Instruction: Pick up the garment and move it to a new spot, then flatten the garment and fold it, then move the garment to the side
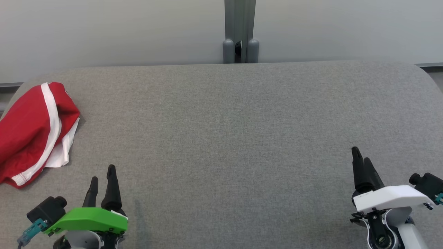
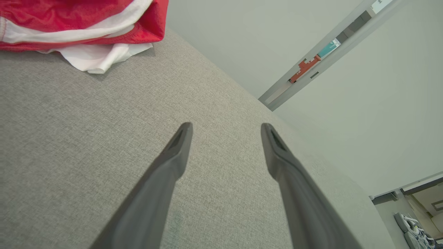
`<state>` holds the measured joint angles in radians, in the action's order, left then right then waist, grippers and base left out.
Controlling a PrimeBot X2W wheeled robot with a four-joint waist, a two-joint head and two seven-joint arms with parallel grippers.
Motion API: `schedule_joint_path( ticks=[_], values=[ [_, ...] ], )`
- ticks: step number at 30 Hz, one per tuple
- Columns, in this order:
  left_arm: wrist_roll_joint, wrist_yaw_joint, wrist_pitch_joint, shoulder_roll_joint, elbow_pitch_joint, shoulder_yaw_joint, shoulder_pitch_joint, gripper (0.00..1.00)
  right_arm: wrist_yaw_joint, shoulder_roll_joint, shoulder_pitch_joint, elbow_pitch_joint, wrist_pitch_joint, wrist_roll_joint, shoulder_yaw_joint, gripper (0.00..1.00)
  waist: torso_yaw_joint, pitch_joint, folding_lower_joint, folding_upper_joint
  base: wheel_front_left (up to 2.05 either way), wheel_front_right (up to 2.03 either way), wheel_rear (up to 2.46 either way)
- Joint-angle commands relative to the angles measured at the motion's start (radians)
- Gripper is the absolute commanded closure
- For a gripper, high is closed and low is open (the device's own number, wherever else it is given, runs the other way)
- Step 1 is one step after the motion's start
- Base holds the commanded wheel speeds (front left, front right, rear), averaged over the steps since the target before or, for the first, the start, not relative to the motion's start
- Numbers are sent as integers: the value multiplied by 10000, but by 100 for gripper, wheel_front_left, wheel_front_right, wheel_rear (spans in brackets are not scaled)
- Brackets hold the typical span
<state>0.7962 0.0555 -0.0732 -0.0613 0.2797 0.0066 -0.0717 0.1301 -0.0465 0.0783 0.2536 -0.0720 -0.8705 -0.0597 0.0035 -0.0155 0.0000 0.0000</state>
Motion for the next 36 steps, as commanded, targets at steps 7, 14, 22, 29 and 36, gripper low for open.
schedule_joint_path(
  ticks=[7, 14, 22, 29, 36],
  values=[
    [-1084, -285, -290, -164, -373, -158, -204, 0, 5, -13, 183, -470, -306, 1275, -146, 0, 17, -23, 0, 0, 0, 0, 0],
    [-1855, -421, -496, -159, -501, -269, -108, 0, 5, -6, 179, -608, -512, 2132, -82, 0, 3, -22, 0, 0, 0, 0, 0],
    [-2736, -553, -723, -156, -220, -362, 27, 0, 6, -14, 153, -398, -734, 3025, -27, 0, -35, -14, 0, 0, 0, 0, 0],
    [-3750, -655, -945, -187, -189, -481, 52, 0, 6, -24, 88, -337, -956, 3911, 22, 0, -35, 11, 0, 0, 0, 0, 0],
    [-4413, -649, -1116, -188, -299, -574, 213, 0, 7, -31, 73, -324, -1133, 4603, 90, 0, -66, 13, 0, 0, 0, 0, 0]
  ],
)
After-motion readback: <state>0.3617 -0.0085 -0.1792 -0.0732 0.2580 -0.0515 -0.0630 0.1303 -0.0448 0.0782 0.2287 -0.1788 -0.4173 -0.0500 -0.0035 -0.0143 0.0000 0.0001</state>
